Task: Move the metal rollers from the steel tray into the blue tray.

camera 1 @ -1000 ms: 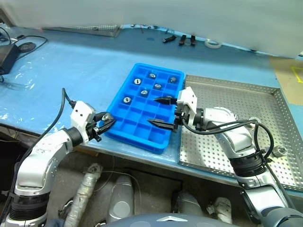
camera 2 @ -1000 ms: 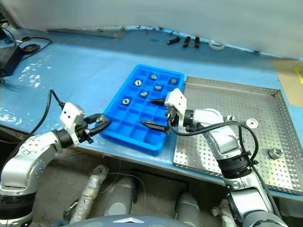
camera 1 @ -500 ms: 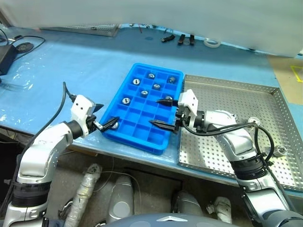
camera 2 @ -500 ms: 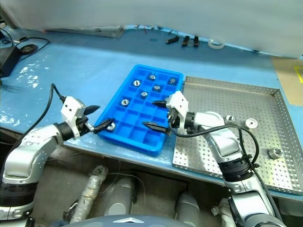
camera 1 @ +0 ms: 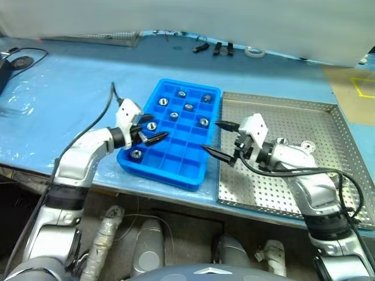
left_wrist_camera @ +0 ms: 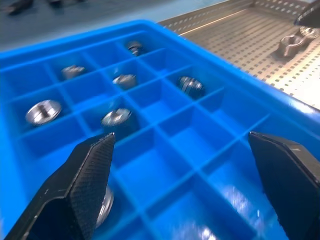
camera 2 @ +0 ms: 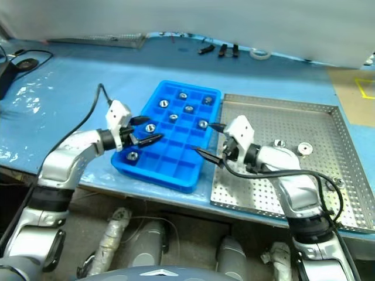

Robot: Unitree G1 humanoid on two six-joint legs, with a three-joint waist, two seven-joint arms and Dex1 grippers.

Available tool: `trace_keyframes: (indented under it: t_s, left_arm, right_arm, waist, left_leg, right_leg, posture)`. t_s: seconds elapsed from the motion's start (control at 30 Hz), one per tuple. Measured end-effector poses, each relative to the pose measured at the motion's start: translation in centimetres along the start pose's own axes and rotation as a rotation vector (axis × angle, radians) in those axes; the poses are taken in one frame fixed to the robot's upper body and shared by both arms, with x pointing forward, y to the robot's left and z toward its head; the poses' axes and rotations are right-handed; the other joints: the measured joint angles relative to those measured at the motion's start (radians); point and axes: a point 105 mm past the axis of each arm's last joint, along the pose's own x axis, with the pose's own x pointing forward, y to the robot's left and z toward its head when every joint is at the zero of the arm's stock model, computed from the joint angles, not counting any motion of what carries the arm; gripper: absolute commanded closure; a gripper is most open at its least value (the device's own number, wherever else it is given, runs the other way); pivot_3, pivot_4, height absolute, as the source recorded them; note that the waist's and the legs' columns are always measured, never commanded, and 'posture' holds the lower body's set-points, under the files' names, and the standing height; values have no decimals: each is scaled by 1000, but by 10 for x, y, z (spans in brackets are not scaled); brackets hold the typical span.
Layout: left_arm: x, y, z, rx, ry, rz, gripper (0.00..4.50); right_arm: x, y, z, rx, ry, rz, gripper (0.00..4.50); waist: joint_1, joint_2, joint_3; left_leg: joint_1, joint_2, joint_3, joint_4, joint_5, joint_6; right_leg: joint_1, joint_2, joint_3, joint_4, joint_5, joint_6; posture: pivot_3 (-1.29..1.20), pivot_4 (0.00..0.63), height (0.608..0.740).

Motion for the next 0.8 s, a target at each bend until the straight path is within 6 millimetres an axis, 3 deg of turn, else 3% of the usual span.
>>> trace_keyframes:
  t_s: [0.27,0.4,0.5,0.67,0.8]
  left_arm:
    - [82,-21,27,56,-82,-241,21]
    - [119,-52,27,80,-75,-364,21]
    - [144,-87,23,89,-61,-473,21]
    - [163,-123,19,120,-26,-567,21]
    - [170,-129,6,135,33,-542,21]
  right_arm:
    - [-54,-1,-3,0,76,-271,0]
    - [-78,4,-3,11,107,-400,0]
    - [-94,15,-3,34,125,-490,0]
    - [-115,26,-6,50,157,-603,0]
    - [-128,31,-12,60,175,-674,0]
  waist:
    - [-82,-1,-1]
    - [-125,-1,-1]
    - [-157,-2,-1]
    - [-215,-2,-1]
    - [-266,-2,-1]
  left_leg:
    - [0,-1,2,2,-2,6]
    - [0,-1,4,2,-4,10]
    - [0,-1,5,3,-6,13]
    - [0,-3,9,7,-9,17]
    - [-1,-3,9,13,-13,20]
  right_leg:
    - [0,0,10,-2,0,1]
    - [0,0,11,-3,0,1]
    - [-1,-1,13,-4,-1,2]
    - [-1,-1,13,-6,-3,8]
    - [0,-2,13,-6,-7,16]
  posture:
    - [-477,150,740]
    - [-606,150,740]
    - [-680,150,740]
    - [-793,150,740]
    - [-836,150,740]
